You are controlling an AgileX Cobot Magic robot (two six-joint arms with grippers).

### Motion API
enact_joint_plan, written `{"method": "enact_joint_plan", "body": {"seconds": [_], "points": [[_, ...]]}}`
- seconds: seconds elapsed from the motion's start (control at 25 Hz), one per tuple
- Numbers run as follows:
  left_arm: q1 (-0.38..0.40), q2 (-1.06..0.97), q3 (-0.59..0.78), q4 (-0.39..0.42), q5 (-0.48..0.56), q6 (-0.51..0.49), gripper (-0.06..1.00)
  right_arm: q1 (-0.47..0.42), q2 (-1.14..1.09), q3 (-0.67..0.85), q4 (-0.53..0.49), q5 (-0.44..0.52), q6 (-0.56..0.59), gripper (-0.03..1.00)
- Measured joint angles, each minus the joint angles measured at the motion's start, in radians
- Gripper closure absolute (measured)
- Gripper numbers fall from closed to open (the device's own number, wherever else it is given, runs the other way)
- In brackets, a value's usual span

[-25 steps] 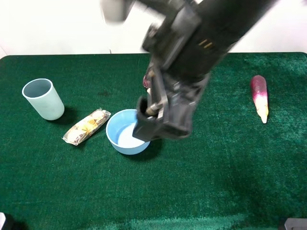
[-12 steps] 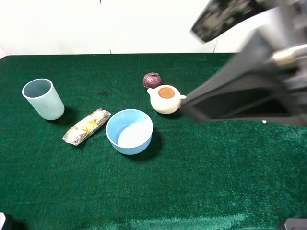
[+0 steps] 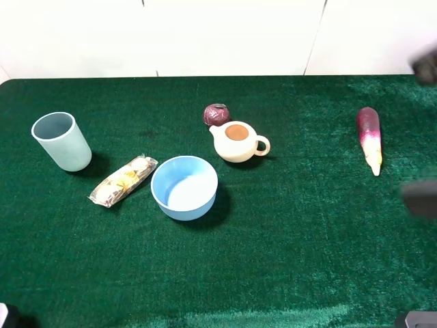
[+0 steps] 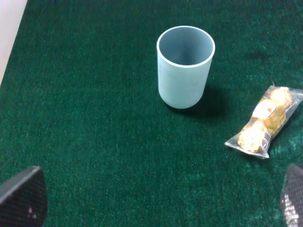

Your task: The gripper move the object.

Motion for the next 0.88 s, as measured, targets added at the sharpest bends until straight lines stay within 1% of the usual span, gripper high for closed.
{"method": "enact_joint_plan", "body": {"seconds": [0.16,0.4,0.6,0.88], "points": [[0.000,0.000,0.000,0.000,0.000,0.000,-0.05,0.000,-0.147,0.139,-0.003,-0.021,0.075,0.27],[0.000,0.000,0.000,0.000,0.000,0.000,-0.05,0.000,-0.342,0.303,-0.003,-0.076,0.099,0.27],[0.000,0.000,0.000,0.000,0.000,0.000,-0.05,0.000,-0.441,0.368,-0.006,-0.086,0.117,0.27],[0.000,0.000,0.000,0.000,0.000,0.000,-0.05,0.000,-0.499,0.371,-0.011,-0.090,0.125,0.27]]}}
